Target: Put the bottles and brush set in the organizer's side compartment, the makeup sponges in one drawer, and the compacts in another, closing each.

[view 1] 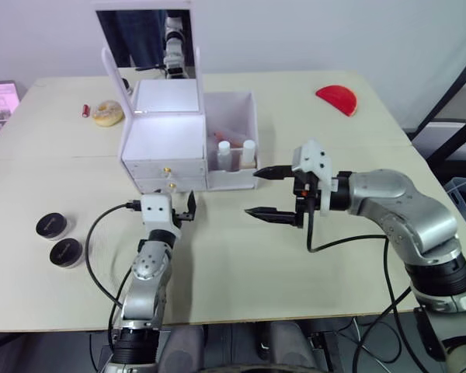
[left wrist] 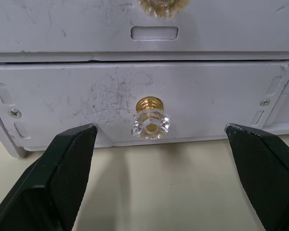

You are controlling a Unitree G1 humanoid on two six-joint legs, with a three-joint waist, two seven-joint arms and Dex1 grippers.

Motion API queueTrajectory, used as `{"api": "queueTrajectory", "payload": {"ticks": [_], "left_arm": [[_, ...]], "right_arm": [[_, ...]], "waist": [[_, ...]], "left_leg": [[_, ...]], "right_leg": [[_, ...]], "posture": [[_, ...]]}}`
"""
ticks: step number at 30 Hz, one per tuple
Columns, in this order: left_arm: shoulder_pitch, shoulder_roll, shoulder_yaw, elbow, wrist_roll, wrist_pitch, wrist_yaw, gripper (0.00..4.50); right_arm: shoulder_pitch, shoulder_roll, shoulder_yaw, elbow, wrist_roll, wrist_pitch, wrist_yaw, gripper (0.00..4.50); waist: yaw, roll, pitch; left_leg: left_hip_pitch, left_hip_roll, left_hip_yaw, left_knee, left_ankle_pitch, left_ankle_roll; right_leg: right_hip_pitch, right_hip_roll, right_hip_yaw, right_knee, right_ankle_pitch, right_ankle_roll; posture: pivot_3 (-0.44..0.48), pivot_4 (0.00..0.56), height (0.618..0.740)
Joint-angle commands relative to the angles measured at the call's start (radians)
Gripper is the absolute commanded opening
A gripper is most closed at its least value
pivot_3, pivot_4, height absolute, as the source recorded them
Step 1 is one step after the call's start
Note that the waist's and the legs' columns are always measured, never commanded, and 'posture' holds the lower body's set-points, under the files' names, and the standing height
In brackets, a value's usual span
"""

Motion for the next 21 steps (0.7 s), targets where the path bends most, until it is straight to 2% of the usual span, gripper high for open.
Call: {"api": "queueTrajectory", "payload": {"ticks": [1, 7, 10, 17, 21], "left_arm": [[-0.019, -0.002, 0.002, -0.011, -0.008, -0.023, -0.002, 4.47], [-0.034, -0.004, -0.002, 0.005, -0.012, -0.030, -0.012, 4.47], [-0.043, -0.008, -0.003, 0.014, -0.013, -0.033, -0.014, 3.66], [-0.045, -0.009, -0.005, 0.018, -0.012, -0.037, -0.029, 0.02], [-0.034, -0.011, -0.006, 0.006, -0.012, -0.035, -0.029, 0.02]], "right_arm": [[-0.009, -0.009, -0.021, -0.034, 0.005, -0.001, -0.003, 4.50], [-0.007, -0.011, -0.024, -0.039, 0.005, 0.000, -0.006, 4.50], [-0.002, -0.013, -0.028, -0.045, 0.007, 0.002, -0.011, 4.50], [0.003, -0.015, -0.032, -0.052, 0.010, 0.008, -0.016, 4.50], [0.009, -0.017, -0.032, -0.058, 0.010, 0.010, -0.015, 4.50]], "waist": [[0.001, 0.000, 0.000], [0.001, 0.000, 0.000], [0.002, 0.000, 0.000], [0.002, 0.000, 0.000], [0.001, 0.000, 0.000]], "left_leg": [[0.000, 0.000, 0.000, 0.000, 0.000, 0.000], [0.000, 0.000, 0.000, 0.001, 0.000, 0.000], [0.000, 0.000, 0.000, 0.002, 0.000, 0.000], [-0.001, 0.000, 0.000, 0.004, 0.000, 0.000], [-0.002, 0.000, 0.000, 0.005, 0.000, 0.000]], "right_leg": [[0.000, 0.000, 0.000, 0.000, 0.000, 0.000], [0.000, 0.000, 0.000, 0.000, 0.000, 0.000], [0.000, 0.000, 0.000, 0.000, 0.001, 0.000], [0.001, 0.000, 0.000, 0.000, 0.001, 0.001], [0.001, 0.000, 0.000, 0.000, 0.002, 0.001]], "posture": [[0.000, 0.150, 0.739], [0.000, 0.150, 0.739], [0.000, 0.150, 0.739], [0.000, 0.150, 0.739], [0.000, 0.150, 0.739]]}}
